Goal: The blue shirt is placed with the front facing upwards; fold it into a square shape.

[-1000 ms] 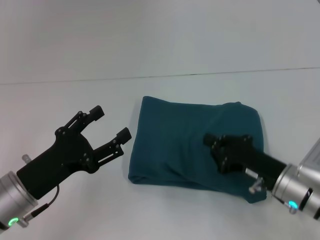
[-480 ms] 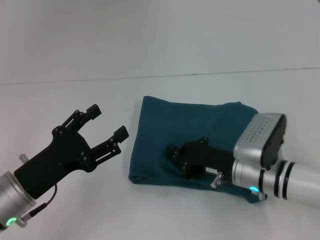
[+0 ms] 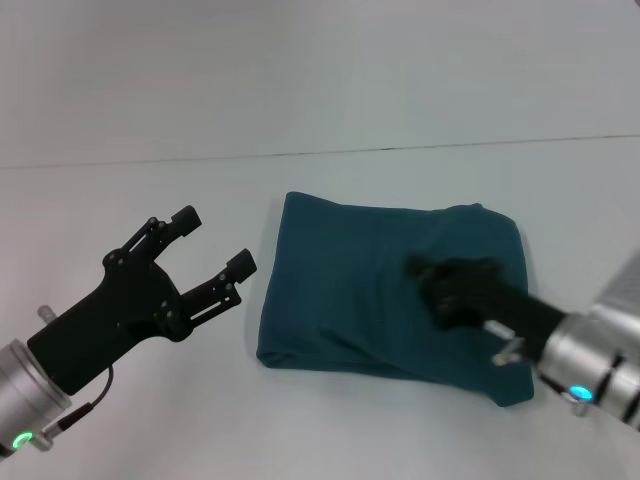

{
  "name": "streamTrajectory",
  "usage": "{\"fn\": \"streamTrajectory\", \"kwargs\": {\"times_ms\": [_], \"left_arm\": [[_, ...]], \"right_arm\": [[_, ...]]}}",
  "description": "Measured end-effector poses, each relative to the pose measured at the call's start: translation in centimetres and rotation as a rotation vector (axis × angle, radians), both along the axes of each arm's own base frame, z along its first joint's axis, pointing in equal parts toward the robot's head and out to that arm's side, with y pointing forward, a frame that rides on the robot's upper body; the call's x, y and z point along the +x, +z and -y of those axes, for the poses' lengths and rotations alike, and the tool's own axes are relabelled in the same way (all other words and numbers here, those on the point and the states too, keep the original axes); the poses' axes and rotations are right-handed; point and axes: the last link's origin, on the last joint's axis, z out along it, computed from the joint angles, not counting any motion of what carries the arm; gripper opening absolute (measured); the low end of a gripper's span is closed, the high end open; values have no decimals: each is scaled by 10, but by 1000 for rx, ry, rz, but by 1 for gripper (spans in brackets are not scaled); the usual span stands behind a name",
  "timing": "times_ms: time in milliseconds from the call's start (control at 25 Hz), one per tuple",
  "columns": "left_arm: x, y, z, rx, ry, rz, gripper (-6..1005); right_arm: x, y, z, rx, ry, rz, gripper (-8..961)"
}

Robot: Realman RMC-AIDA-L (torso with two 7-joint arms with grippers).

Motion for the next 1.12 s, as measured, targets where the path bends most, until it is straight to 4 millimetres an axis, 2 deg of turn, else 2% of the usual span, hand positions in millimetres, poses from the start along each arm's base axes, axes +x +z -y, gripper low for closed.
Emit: {"fn": "streamTrajectory", "kwargs": {"times_ms": [40,200,400,520,680,840,1120], "left_arm": [[0,0,0,1,-1,-1,847],[1,-1,0,1,-6,-5,839],[2,-2,-1,-1,-10,-6,829],[3,-2,-1,-3,-14,-6,823],[9,-7,-6,-5,-28,-13,814],[18,-26,-17,4,-49,-74,806],[30,-71,-29,-83,-13,-184,791]], "right_arm": [[16,7,4,74,-73,-3,11],[27,6,9,83,-113,27,12],[20,-11,21,-34,-19,89,12],[14,-12,28,-54,44,74,13],[21,16,26,126,-35,-65,13],[39,48,23,339,-170,-166,14],[59,70,29,464,-268,-208,15]]}}
